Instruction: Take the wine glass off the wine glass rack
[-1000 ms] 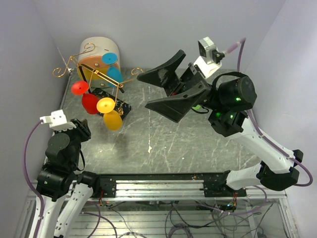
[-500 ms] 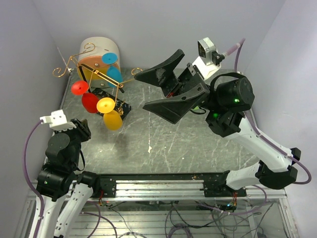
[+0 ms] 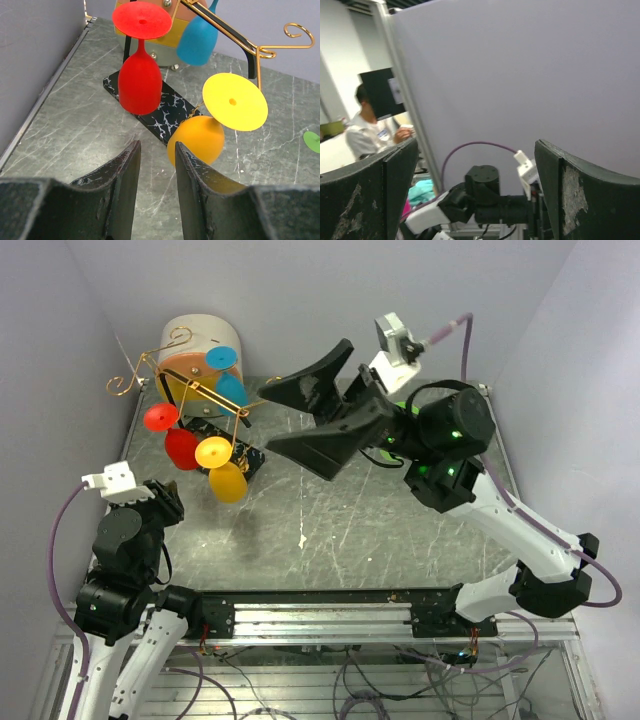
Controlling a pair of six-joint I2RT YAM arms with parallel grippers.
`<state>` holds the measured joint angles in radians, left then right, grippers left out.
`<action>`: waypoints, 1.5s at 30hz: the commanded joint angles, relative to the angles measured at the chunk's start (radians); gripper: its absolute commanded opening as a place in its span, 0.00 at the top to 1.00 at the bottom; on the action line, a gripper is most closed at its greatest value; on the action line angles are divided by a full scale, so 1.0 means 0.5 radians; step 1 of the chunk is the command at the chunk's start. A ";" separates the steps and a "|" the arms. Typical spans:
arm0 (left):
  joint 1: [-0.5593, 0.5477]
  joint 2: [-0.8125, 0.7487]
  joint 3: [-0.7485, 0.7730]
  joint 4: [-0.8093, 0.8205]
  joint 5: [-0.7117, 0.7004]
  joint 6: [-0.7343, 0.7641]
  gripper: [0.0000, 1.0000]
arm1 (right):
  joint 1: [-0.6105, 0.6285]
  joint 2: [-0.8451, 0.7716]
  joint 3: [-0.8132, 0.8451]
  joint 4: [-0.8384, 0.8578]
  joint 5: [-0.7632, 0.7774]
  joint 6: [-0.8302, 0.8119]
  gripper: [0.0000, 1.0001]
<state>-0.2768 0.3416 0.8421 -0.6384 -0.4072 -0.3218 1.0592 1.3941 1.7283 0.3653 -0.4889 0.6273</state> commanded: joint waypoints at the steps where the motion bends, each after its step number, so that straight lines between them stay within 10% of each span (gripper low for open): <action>1: -0.005 0.006 -0.007 0.013 -0.013 -0.004 0.56 | -0.097 0.189 0.211 -0.539 0.322 -0.124 0.00; 4: -0.005 0.002 -0.008 0.013 -0.011 -0.004 0.56 | -0.422 0.443 0.390 -0.779 0.008 0.190 0.02; 7: -0.005 -0.003 -0.009 0.016 -0.012 -0.005 0.56 | -0.651 0.697 0.470 -0.814 -0.309 0.501 0.55; 11: -0.005 -0.012 -0.006 -0.002 -0.058 -0.021 0.56 | -0.666 1.161 0.910 -1.272 -0.486 0.407 0.74; 18: -0.004 -0.039 0.002 -0.043 -0.198 -0.068 0.53 | -0.577 1.370 0.926 -1.606 -0.346 0.207 0.59; 45: -0.004 -0.009 -0.005 -0.026 -0.154 -0.056 0.53 | -0.393 1.327 0.888 -1.753 -0.071 0.058 0.59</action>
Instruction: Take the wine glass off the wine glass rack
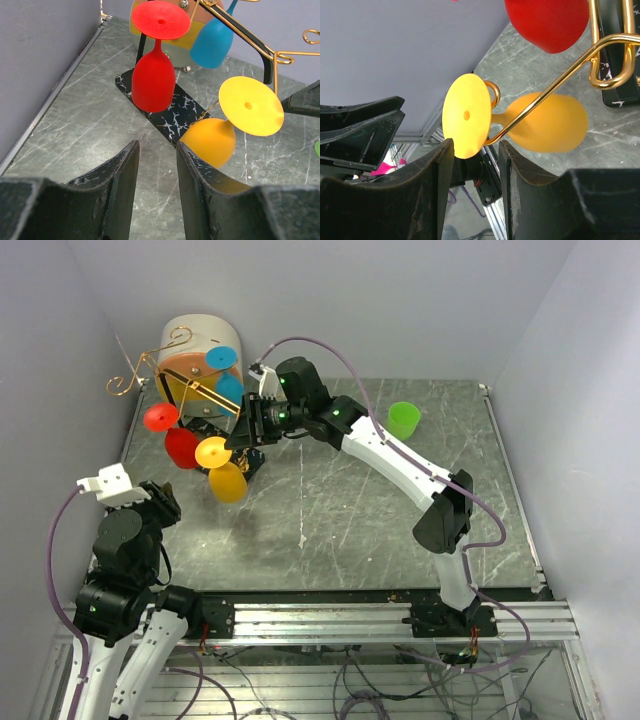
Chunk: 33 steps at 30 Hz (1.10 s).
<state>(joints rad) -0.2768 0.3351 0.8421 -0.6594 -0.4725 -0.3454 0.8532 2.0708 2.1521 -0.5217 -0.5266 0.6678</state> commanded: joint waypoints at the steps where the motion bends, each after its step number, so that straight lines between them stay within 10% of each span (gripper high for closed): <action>1: -0.005 0.007 -0.006 0.018 -0.022 -0.007 0.53 | 0.022 -0.025 0.045 0.022 0.002 -0.020 0.59; 33: -0.005 0.014 -0.007 0.017 -0.016 -0.003 0.53 | 0.094 0.063 0.142 0.147 -0.018 0.062 0.65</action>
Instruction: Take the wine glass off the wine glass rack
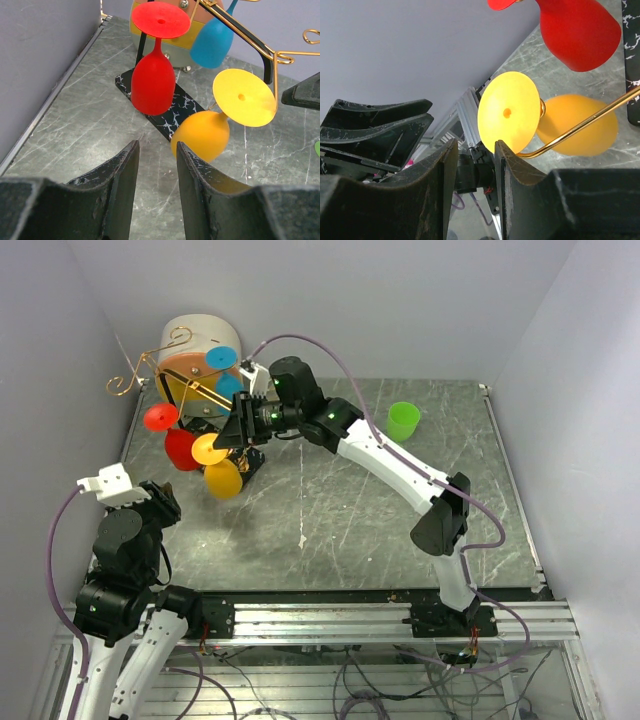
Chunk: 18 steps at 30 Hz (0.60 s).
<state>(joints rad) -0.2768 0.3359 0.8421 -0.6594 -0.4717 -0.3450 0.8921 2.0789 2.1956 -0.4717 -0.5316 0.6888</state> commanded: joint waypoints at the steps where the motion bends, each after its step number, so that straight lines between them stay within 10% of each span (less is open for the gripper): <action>1: -0.005 0.012 -0.007 0.017 -0.018 -0.003 0.53 | 0.017 0.049 0.062 0.030 0.011 0.012 0.65; 18: -0.005 0.017 -0.008 0.015 -0.020 -0.006 0.53 | 0.006 0.175 0.323 -0.207 0.321 -0.191 0.60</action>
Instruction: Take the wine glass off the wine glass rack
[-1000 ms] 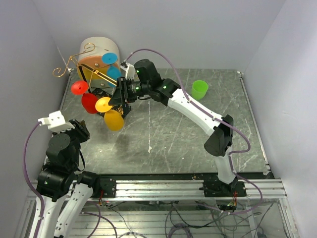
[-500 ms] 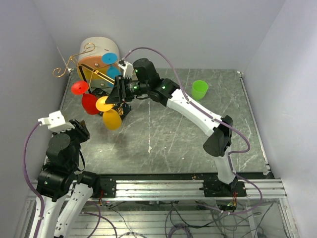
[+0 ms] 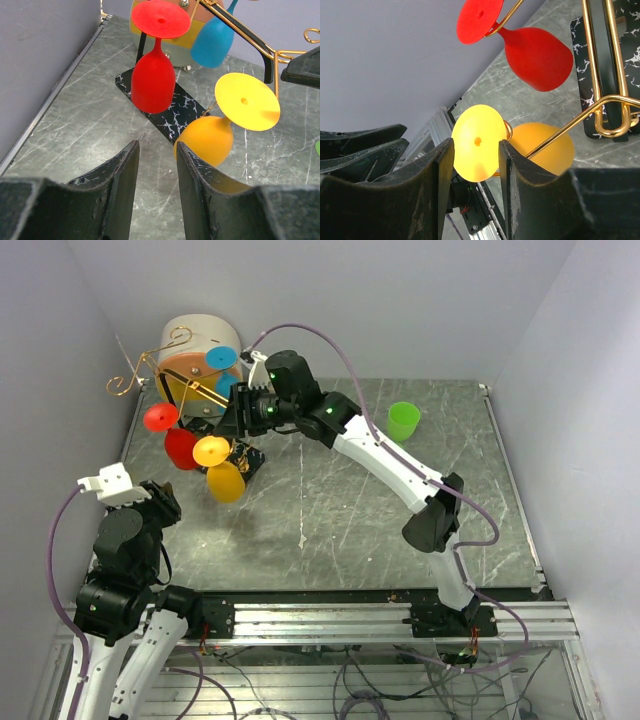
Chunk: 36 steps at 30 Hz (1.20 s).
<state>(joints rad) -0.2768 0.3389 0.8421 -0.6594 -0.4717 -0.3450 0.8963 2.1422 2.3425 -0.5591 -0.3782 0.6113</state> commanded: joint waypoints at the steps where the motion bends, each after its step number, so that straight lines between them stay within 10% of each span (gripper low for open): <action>1: -0.005 0.012 -0.009 0.015 -0.021 -0.006 0.53 | -0.002 0.045 0.019 -0.023 0.015 -0.033 0.60; 36: -0.005 0.027 -0.007 0.015 -0.014 -0.003 0.53 | 0.068 -0.025 -0.101 0.068 -0.102 0.003 0.69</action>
<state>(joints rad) -0.2768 0.3405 0.8421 -0.6594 -0.4717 -0.3450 0.9146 2.1681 2.3081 -0.5556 -0.4091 0.6056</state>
